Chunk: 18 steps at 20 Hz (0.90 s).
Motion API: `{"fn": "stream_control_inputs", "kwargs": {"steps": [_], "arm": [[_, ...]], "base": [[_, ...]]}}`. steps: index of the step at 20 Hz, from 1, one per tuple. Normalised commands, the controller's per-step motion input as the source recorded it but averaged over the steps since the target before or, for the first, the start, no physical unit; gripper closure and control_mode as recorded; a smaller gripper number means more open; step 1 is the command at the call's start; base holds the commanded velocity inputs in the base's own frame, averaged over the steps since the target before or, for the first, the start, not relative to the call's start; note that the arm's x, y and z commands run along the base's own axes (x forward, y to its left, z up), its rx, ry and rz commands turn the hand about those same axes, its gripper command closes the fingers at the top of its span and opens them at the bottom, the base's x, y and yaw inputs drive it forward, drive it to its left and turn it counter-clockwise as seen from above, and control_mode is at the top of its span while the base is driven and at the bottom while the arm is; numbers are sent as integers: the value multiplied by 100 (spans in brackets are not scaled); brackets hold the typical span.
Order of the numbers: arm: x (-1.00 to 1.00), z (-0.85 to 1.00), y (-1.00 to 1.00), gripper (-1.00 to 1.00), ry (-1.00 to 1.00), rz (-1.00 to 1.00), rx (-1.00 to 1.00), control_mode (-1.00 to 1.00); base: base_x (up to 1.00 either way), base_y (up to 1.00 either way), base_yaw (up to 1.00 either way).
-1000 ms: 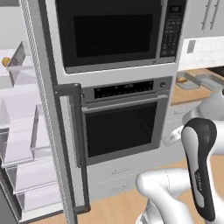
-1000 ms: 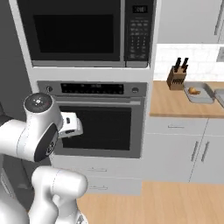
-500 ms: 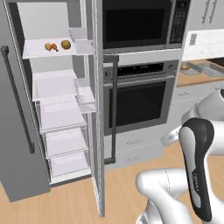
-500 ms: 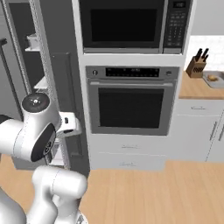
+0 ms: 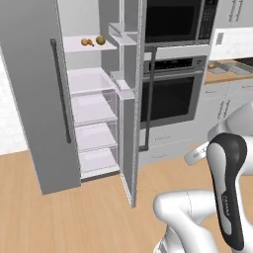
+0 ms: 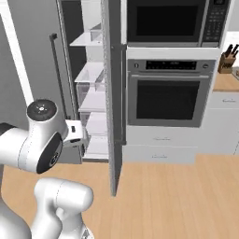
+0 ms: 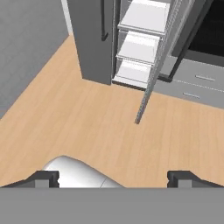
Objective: Place one potato and one chicken drumstick in each tupperware on the nearby counter, to pack two identical lunches.
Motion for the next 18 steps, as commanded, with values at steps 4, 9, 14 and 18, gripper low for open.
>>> {"fn": "stream_control_inputs", "kwargs": {"steps": [4, 9, 14, 18], "arm": [[0, 0, 0, -100, 0, 0, 0, 100], [0, 0, 0, -100, 0, 0, 0, 100], [0, 0, 0, -100, 0, 0, 0, 100], [0, 0, 0, -100, 0, 0, 0, 100]], "base": [[-24, 100, -1], [29, 100, -7], [85, 68, -20], [100, 3, -19]]}}
